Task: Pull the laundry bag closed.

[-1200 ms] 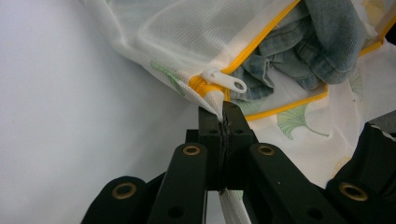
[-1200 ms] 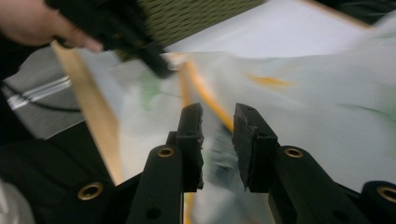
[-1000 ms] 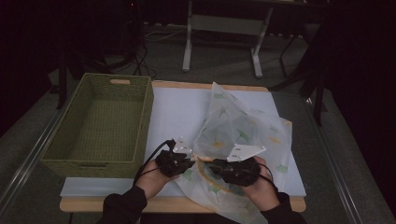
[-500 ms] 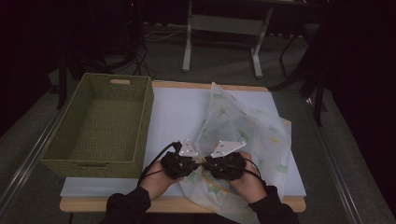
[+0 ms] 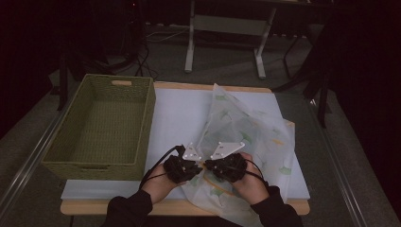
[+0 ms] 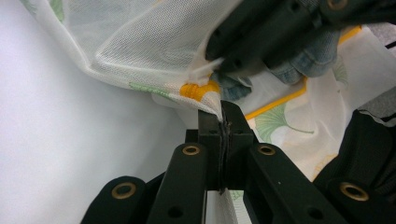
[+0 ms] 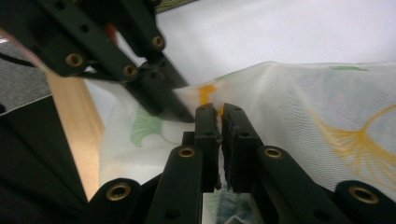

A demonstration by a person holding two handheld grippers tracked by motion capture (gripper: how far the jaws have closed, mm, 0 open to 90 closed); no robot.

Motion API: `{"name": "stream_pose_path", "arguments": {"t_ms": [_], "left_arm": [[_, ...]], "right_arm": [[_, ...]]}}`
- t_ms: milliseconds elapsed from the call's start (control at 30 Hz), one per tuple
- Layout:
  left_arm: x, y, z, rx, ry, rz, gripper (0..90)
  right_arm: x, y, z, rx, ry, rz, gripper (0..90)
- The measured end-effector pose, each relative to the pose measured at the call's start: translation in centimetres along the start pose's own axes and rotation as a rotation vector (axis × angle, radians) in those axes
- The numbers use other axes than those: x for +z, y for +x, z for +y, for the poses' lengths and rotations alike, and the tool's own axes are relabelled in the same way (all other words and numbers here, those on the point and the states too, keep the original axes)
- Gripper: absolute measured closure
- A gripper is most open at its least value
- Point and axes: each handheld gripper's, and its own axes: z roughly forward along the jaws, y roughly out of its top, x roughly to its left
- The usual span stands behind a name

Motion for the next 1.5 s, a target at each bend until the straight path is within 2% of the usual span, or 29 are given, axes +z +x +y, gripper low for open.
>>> {"name": "stream_pose_path", "arguments": {"t_ms": [67, 133, 200, 300, 400, 533, 567, 633, 667, 767, 833, 933, 1000, 1033, 1067, 1200, 1400, 1433, 1500], "left_arm": [[0.0, -0.1, 0.1, 0.003, 0.000, -0.007, 88.4], [0.1, -0.1, 0.1, 0.013, 0.007, -0.010, 88.4], [0.3, -0.1, 0.0, 0.013, 0.016, -0.013, 88.3], [0.3, 0.1, -0.2, 0.012, 0.026, -0.011, 88.3], [0.2, 0.1, -0.3, 0.011, 0.031, -0.001, 88.2], [0.3, 0.2, -0.4, 0.011, 0.046, 0.007, 87.2], [0.3, 0.2, -0.4, 0.004, 0.042, -0.004, 80.6], [0.3, 0.3, -0.3, -0.001, 0.044, -0.035, 74.3], [0.3, 0.3, -0.3, -0.001, 0.044, -0.035, 70.0], [0.3, 0.4, -0.1, 0.004, 0.052, -0.037, 69.7], [0.4, 0.5, 0.0, -0.008, 0.050, -0.036, 64.2], [0.5, 0.9, 0.0, -0.026, 0.046, -0.039, 69.4], [0.4, 1.0, 0.0, -0.020, 0.048, -0.037, 79.7], [0.4, 1.0, 0.0, -0.039, 0.036, -0.049, 85.0], [0.3, 1.0, 0.0, -0.036, 0.034, -0.042, 86.8], [0.1, 0.7, 0.2, -0.020, 0.030, -0.016, 88.0], [0.1, 0.7, 0.2, -0.017, 0.033, 0.002, 88.1], [0.1, 0.7, 0.3, -0.028, 0.033, -0.004, 88.3], [0.1, 0.6, 0.3, -0.023, 0.032, -0.003, 88.3]], "right_arm": [[0.0, -0.1, 0.1, 0.004, 0.004, 0.006, 84.4], [0.4, -0.1, 0.2, 0.002, 0.037, 0.010, 82.6], [0.6, -0.2, 0.2, 0.003, 0.048, 0.022, 88.6], [0.6, -0.1, 0.2, 0.005, 0.063, 0.035, 89.7], [0.5, -0.3, 0.2, 0.033, 0.076, 0.060, 89.8], [0.6, 0.0, 0.1, 0.028, 0.093, 0.059, 89.8], [0.8, 0.0, 0.1, 0.029, 0.103, 0.053, 89.8], [0.9, 0.0, 0.0, 0.023, 0.110, 0.045, 89.8], [0.9, 0.0, 0.0, 0.023, 0.110, 0.045, 89.8], [0.9, 0.1, 0.0, 0.021, 0.109, 0.043, 89.8], [0.8, 0.1, 0.0, 0.018, 0.100, 0.044, 89.8], [0.8, 0.1, 0.0, 0.016, 0.102, 0.047, 89.8], [0.8, 0.1, 0.0, 0.020, 0.109, 0.042, 89.8], [0.8, 0.1, -0.1, 0.025, 0.108, 0.039, 89.8], [0.8, 0.0, -0.1, 0.031, 0.104, 0.042, 89.8], [0.9, -0.2, -0.2, 0.038, 0.100, 0.048, 89.8], [0.9, -0.3, -0.4, 0.055, 0.087, 0.059, 90.0], [0.9, -0.3, -0.5, 0.059, 0.090, 0.058, 90.0], [1.0, -0.3, -0.5, 0.058, 0.100, 0.062, 90.0]]}}
